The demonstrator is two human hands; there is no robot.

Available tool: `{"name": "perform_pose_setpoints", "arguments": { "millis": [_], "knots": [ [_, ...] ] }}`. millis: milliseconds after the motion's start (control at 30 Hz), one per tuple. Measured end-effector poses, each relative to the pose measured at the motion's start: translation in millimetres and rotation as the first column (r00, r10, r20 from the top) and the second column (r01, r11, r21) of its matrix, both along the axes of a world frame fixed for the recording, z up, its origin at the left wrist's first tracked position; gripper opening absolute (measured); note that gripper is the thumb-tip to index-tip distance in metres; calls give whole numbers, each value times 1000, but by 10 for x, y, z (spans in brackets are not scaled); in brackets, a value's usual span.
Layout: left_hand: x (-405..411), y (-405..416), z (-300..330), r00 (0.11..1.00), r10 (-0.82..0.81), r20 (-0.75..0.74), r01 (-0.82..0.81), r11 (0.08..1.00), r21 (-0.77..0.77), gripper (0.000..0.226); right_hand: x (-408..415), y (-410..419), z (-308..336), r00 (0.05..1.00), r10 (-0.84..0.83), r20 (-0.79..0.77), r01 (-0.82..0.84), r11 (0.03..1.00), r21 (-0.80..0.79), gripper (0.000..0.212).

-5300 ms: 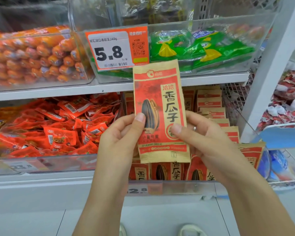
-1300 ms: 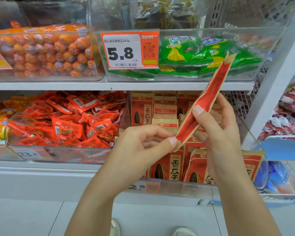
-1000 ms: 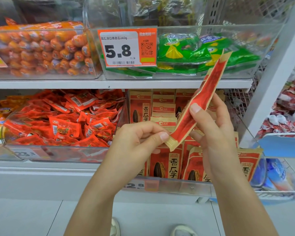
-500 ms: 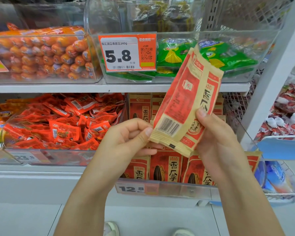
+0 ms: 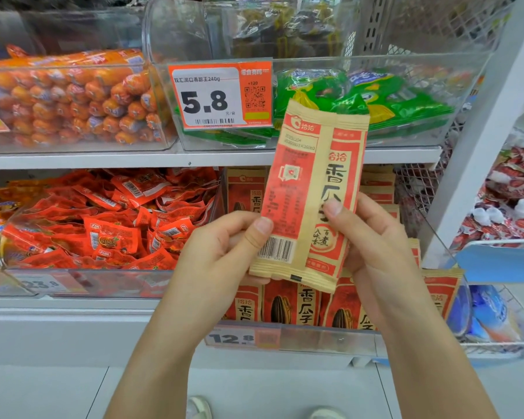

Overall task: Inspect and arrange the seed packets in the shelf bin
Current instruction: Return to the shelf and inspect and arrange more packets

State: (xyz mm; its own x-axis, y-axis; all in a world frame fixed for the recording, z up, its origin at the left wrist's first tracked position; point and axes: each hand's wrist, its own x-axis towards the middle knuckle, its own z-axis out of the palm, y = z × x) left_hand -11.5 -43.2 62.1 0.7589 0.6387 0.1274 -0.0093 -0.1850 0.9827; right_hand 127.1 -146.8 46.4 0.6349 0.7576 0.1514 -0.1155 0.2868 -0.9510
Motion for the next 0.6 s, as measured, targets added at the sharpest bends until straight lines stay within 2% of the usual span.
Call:
{"name": "perform_pose_setpoints", "arguments": {
  "millis": [133, 200, 300, 400, 500, 600],
  "knots": [
    [30, -12, -9, 996, 75, 53, -73, 997, -32, 30, -34, -16, 36, 998, 18, 53, -16, 999, -40, 27],
    [50, -12, -34, 988, 135, 81, -136, 991, 3, 31, -55, -6, 42, 998, -22, 51, 24, 999, -35, 23],
    [68, -1, -88, 982, 171, 80, -182, 970, 160, 47, -68, 15, 46, 993, -121, 5, 121, 993, 5, 20],
    [92, -41, -115, 988, 151, 27, -152, 937, 314, 47, -77, 23, 62, 983, -185, -10, 185, 983, 12, 30],
    [121, -53, -158, 976, 219, 0, -191, 850, 491, 37, -84, 29, 72, 982, -190, 5, 190, 982, 18, 35],
    [117, -23, -182, 961, 273, 42, -249, 794, 554, 25, -89, 25, 80, 983, -181, 22, 181, 983, 20, 35]
  ]
}}
